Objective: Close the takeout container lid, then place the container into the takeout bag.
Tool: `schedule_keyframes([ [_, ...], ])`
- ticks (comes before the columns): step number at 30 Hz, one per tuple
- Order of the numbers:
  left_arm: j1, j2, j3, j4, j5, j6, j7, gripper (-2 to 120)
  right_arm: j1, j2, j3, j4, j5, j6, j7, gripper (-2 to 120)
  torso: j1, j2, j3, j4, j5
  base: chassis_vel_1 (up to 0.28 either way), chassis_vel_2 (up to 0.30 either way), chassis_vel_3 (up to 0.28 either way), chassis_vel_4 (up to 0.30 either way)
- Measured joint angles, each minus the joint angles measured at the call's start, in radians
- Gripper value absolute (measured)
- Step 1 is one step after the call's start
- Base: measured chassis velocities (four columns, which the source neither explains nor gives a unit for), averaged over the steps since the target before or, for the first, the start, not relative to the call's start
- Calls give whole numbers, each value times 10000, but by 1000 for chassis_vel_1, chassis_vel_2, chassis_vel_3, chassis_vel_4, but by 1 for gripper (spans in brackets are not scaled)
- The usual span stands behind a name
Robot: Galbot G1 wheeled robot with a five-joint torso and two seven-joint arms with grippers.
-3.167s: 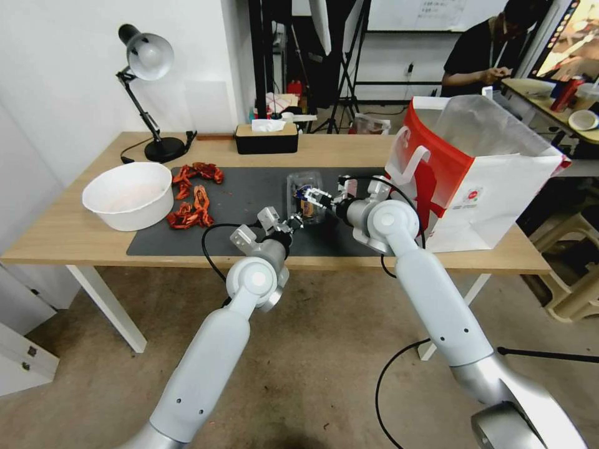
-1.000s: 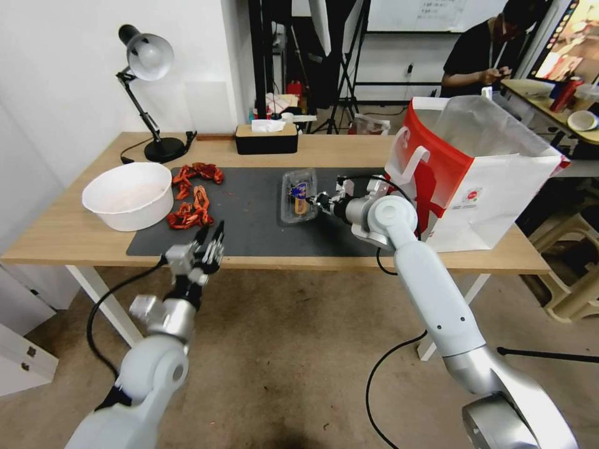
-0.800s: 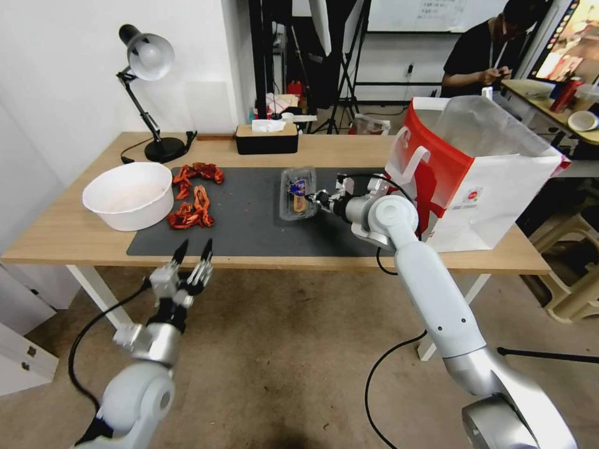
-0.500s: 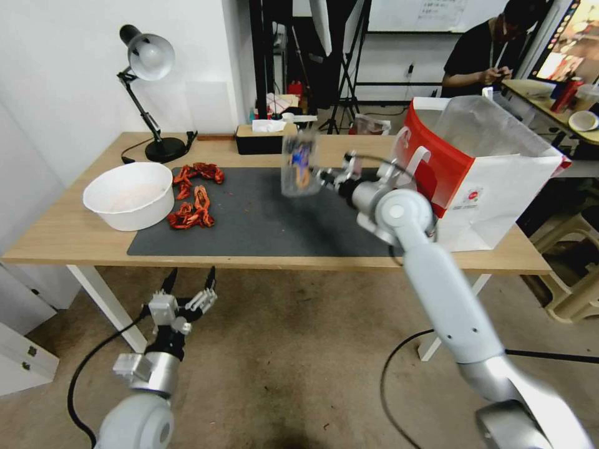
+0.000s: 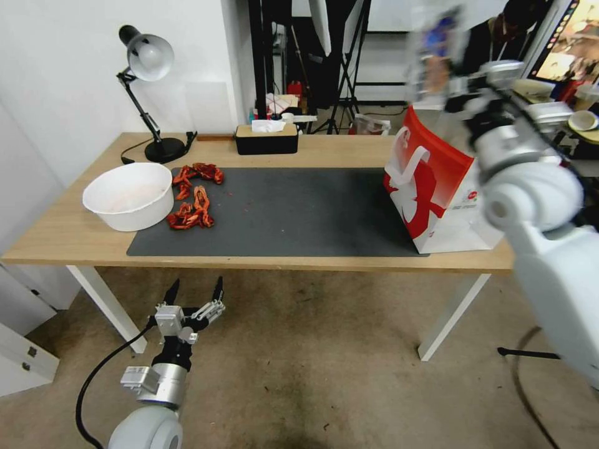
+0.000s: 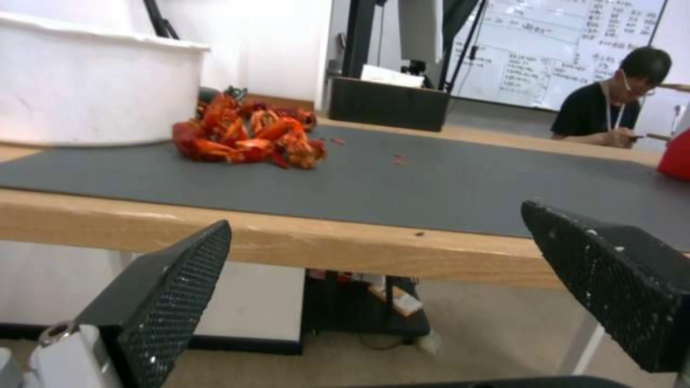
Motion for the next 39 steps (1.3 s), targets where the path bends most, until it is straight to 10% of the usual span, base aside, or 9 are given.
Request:
schedule_keyframes([
  [7, 7, 11, 115, -14, -82, 94, -63, 100, -702, -18, 452, 125, 499, -261, 430, 3, 2, 0, 1, 6, -1, 0, 0, 0, 0],
  [28, -42, -27, 55, -81, -151, 232, -57, 100, -1242, 137, 549, 206, 541, -388, 225, 75, 2, -3, 1, 4, -3, 0, 0, 0, 0],
  [31, -88, -57, 52, -95, -192, 270, -42, 100, -1606, 145, 557, 548, 930, 192, -171, 95, 2, -3, 1, 4, -3, 0, 0, 0, 0],
  [39, -66, -72, -38, -117, -253, 263, 18, 100, -3088, 168, 826, 1616, 1172, 1438, -1384, 100, 2, -2, 1, 3, -2, 0, 0, 0, 0],
])
